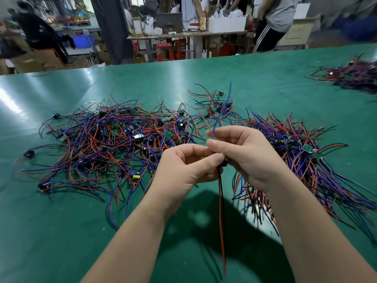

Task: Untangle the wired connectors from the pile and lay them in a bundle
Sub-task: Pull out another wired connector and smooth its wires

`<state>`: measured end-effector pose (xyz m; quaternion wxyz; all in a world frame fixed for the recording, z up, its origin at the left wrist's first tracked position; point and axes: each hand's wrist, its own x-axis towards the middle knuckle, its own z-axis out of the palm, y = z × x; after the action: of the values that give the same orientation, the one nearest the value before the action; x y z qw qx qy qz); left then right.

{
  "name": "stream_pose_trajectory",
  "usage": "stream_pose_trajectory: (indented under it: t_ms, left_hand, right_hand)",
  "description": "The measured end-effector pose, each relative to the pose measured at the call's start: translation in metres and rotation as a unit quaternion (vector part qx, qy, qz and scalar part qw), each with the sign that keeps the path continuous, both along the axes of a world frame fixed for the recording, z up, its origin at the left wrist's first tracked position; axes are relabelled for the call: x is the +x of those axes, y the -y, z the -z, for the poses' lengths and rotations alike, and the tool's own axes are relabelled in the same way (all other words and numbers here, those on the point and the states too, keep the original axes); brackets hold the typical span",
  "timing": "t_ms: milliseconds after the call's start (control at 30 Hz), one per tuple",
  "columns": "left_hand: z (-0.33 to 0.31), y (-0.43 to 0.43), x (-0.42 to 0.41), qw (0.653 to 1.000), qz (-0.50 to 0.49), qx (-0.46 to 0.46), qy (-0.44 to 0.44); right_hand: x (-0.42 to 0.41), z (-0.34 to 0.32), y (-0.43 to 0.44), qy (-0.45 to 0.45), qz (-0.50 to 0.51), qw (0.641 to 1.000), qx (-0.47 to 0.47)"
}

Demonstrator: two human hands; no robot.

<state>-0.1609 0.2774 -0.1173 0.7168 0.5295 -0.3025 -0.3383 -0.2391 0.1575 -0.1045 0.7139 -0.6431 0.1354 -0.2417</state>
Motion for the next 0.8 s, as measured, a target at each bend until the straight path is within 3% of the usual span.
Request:
stream_pose_trajectory:
  t_ms: [100, 267, 500, 800]
  left_hand:
    - [0.0, -0.001, 0.002, 1.0, 0.005, 0.016, 0.022]
    - [-0.001, -0.006, 0.01, 0.994, 0.055, 0.096, 0.005]
    - [-0.001, -0.007, 0.009, 0.976, 0.097, 0.189, 0.047]
    - [0.005, -0.01, 0.002, 0.923, 0.223, 0.295, 0.107]
  right_hand:
    - [-0.002, -0.001, 0.002, -0.059, -0.027, 0.997, 0.043]
    - [-0.002, 0.0, 0.003, -0.068, 0.004, 0.996, 0.061]
    - [-0.002, -0.003, 0.007, -0.033, 0.101, 0.993, 0.059]
    - [-0.005, -0.006, 0.015, 0.031, 0.241, 0.97, -0.007]
